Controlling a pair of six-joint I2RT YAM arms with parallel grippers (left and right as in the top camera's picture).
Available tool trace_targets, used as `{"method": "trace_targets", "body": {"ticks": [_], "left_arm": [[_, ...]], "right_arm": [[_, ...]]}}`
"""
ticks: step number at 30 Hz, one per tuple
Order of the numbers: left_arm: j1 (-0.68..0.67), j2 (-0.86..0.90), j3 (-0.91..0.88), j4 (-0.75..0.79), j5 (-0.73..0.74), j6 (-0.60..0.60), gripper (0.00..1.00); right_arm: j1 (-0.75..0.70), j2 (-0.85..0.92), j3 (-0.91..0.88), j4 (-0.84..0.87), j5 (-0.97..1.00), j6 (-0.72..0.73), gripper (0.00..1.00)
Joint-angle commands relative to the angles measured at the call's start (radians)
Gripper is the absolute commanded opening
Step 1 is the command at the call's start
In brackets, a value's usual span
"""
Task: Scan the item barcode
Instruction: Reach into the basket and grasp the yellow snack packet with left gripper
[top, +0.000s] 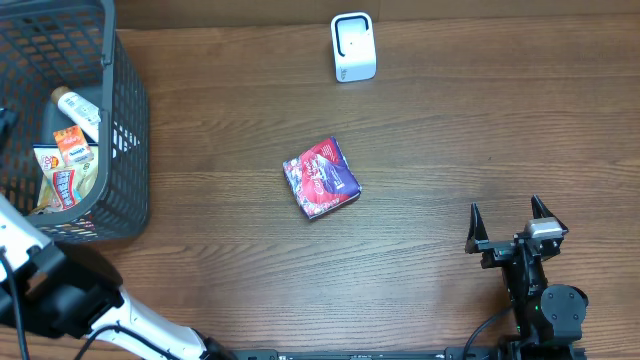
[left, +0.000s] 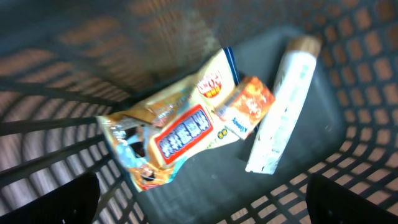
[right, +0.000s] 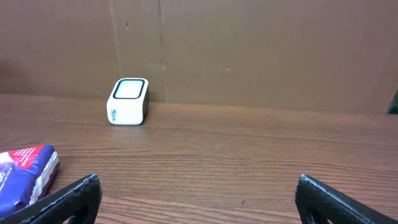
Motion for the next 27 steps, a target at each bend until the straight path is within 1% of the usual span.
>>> {"method": "trace_targets", "body": {"ticks": [1, 4, 5, 8, 11, 14, 23, 27], "left_arm": [[-0.045, 0.070, 0.002, 0.007, -0.053, 0.089, 0.95], [-0.064, 0.099, 0.002, 0.005, -0.088, 0.151, 0.84], [-0.075, 0.112, 0.002, -0.012, -0.087, 0.222, 0.84], [-0.096, 0.134, 0.002, -0.053, -0.100, 0.300, 0.87], [-0.112, 0.164, 0.002, -0.067, -0.153, 0.303, 0.88], [-0.120, 0.195, 0.002, -0.084, -0.213, 0.303, 0.84], [-0.123, 0.312, 0.000, -0.146, -0.227, 0.304, 0.84], [-0.127, 0.346, -0.007, -0.160, -0.275, 0.303, 0.82]], "right_arm": [[-0.003, -0.007, -0.010, 0.006, 0.003, 0.004, 1.00], [-0.003, -0.007, -0.010, 0.006, 0.003, 0.004, 1.00], [-0.003, -0.007, -0.010, 0.006, 0.003, 0.004, 1.00], [-0.003, -0.007, -0.010, 0.006, 0.003, 0.004, 1.00], [-0.003, -0.007, -0.010, 0.006, 0.003, 0.004, 1.00], [-0.003, -0.007, -0.010, 0.006, 0.003, 0.004, 1.00], [-0.003, -0.007, -0.010, 0.006, 0.003, 0.004, 1.00], [-0.003, -0.007, -0.010, 0.006, 0.003, 0.004, 1.00]]}}
